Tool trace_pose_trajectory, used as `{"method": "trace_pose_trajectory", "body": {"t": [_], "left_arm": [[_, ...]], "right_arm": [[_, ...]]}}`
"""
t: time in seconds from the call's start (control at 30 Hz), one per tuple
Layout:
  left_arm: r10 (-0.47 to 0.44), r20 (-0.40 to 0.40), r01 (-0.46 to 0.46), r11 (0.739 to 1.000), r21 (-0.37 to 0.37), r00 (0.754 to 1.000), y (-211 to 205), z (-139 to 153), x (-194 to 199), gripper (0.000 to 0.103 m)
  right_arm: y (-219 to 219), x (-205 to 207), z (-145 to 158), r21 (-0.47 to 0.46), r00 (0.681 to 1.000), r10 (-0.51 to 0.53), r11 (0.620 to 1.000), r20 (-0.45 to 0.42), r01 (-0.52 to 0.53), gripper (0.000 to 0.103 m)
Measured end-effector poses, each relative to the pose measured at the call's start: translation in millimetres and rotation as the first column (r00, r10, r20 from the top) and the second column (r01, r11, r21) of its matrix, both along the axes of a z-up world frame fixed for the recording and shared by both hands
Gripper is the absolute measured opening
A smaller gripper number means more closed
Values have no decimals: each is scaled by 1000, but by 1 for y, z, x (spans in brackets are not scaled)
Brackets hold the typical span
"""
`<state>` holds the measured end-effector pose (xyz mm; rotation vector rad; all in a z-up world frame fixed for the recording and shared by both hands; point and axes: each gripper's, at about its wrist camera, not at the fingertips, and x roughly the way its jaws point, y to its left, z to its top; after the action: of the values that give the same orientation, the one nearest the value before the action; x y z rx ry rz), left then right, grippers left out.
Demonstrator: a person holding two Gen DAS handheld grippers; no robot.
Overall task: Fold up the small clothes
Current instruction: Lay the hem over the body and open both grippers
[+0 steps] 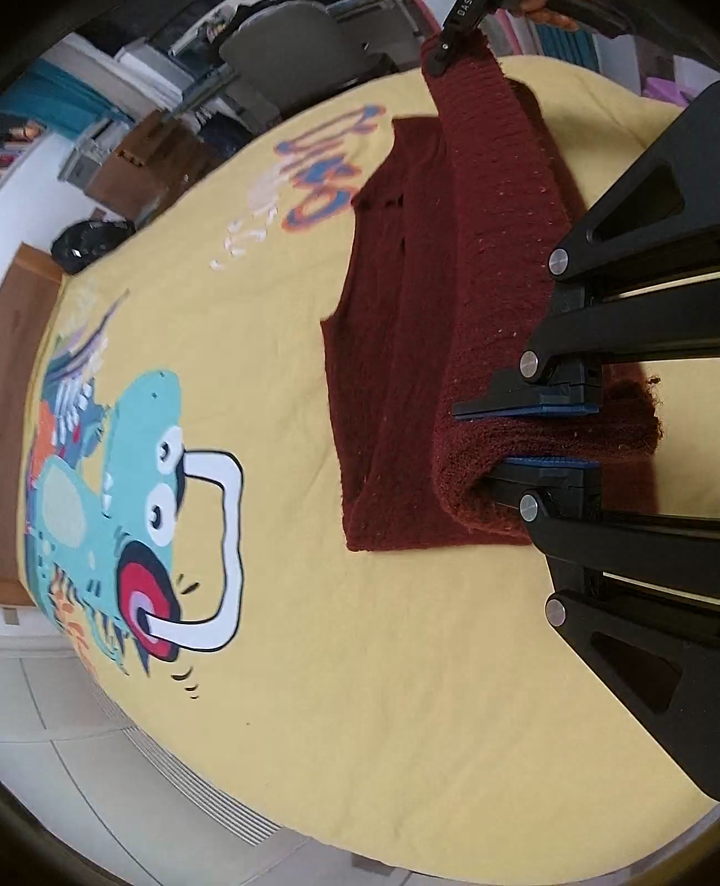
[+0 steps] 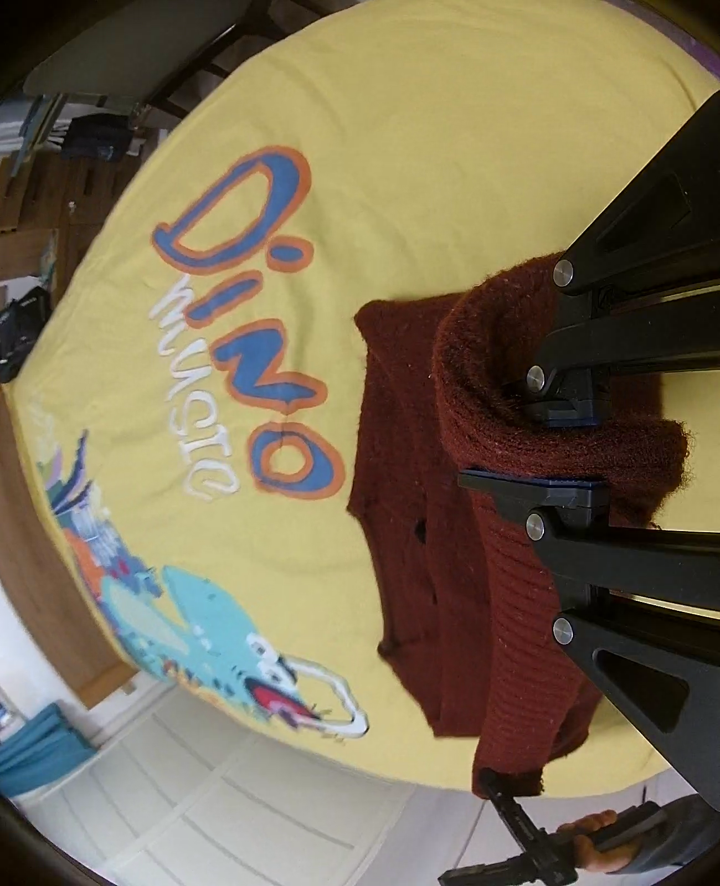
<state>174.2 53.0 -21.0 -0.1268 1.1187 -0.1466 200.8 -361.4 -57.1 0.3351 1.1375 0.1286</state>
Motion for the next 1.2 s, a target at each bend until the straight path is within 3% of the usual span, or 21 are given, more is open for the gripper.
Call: {"method": "trace_pose_trajectory", "body": {"t": [0.27,0.37,0.4,0.47,0.5,0.53,0.6,0.67,0.77,0.8,0.87,0.9,1.07,1.2], "left_arm": [[16,-44,-10,992,126,999,-13,-44,25,10],[37,-75,-27,990,135,996,-12,-56,31,13],[44,-80,-33,991,131,996,-11,-56,32,15],[62,-96,-51,992,114,993,-8,-55,35,18],[65,-99,-54,993,109,993,-7,-53,34,25],[66,-97,-56,993,106,993,-7,-49,34,30],[61,-78,-53,994,94,995,-8,-39,31,64],[61,-33,-57,992,112,998,-12,-27,28,74],[53,9,-53,995,84,999,-15,-10,22,78],[48,30,-50,996,78,998,-17,-4,18,91],[25,89,-32,996,81,996,-24,7,11,102],[7,113,-16,996,83,994,-29,12,6,102],[-55,180,39,995,92,982,-53,14,-13,102],[-116,158,96,987,127,981,-74,-11,-27,102]], "right_arm": [[10,30,-42,-70,994,-9,998,-105,2,14],[10,33,-46,-89,994,-25,996,-109,15,22],[10,33,-45,-93,994,-26,996,-105,16,29],[9,32,-40,-95,996,-31,995,-83,23,55],[9,32,-37,-94,997,-34,995,-71,27,71],[9,30,-32,-92,998,-37,995,-50,32,77],[9,28,-23,-84,999,-34,996,-20,32,78],[13,24,-14,-101,1000,-23,995,6,23,81],[22,17,-2,-127,999,6,992,44,0,85],[26,14,1,-131,998,16,991,57,-8,87],[36,6,7,-137,996,37,990,85,-25,93],[41,2,9,-141,994,47,989,99,-32,102],[82,-23,4,-215,979,134,972,153,-99,103],[107,-42,-13,-273,971,172,954,168,-122,103]]}}
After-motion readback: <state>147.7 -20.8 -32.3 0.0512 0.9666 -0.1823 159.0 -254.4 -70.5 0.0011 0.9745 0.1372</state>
